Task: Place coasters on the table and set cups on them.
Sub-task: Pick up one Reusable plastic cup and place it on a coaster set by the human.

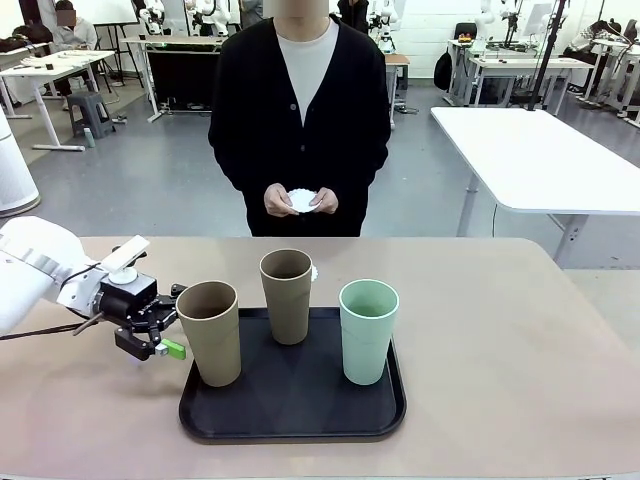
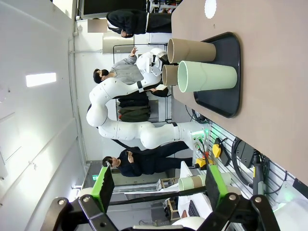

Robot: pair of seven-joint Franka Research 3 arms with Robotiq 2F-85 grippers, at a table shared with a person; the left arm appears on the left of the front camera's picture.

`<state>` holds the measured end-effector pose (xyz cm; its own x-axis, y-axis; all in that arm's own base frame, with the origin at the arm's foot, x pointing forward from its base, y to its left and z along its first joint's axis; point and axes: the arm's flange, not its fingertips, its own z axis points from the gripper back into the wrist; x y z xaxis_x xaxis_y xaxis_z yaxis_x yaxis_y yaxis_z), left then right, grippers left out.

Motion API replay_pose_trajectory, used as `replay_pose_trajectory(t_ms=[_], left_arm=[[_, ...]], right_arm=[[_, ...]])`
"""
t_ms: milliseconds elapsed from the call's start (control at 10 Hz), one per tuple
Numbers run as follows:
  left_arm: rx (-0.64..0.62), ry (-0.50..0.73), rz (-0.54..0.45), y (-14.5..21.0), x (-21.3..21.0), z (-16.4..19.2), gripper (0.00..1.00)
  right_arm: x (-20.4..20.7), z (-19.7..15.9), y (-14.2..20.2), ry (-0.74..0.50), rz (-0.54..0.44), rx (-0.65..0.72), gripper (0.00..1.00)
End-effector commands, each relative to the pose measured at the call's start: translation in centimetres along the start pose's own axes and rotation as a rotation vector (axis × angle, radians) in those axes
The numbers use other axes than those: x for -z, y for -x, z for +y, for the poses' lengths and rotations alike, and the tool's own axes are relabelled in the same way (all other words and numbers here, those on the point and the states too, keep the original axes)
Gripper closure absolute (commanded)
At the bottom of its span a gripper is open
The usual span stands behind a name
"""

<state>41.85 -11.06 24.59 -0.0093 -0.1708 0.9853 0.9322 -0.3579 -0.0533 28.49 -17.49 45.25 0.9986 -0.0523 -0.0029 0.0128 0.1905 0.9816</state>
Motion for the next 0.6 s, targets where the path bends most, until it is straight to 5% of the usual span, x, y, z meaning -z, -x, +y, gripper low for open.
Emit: replay_pose_trajectory(t_ms=[0, 500], left_arm=[[0.047, 0.045, -0.013, 0.3, 0.8, 0.4, 0.00], [0.105, 0.132, -0.040, 0.7, 2.1, 0.6, 0.00]], right_arm=[[-0.1, 0.0, 0.1, -0.004, -0.002, -0.003, 0.00], [-0.1, 0.0, 0.1, -0.004, -0.002, -0.003, 0.00]])
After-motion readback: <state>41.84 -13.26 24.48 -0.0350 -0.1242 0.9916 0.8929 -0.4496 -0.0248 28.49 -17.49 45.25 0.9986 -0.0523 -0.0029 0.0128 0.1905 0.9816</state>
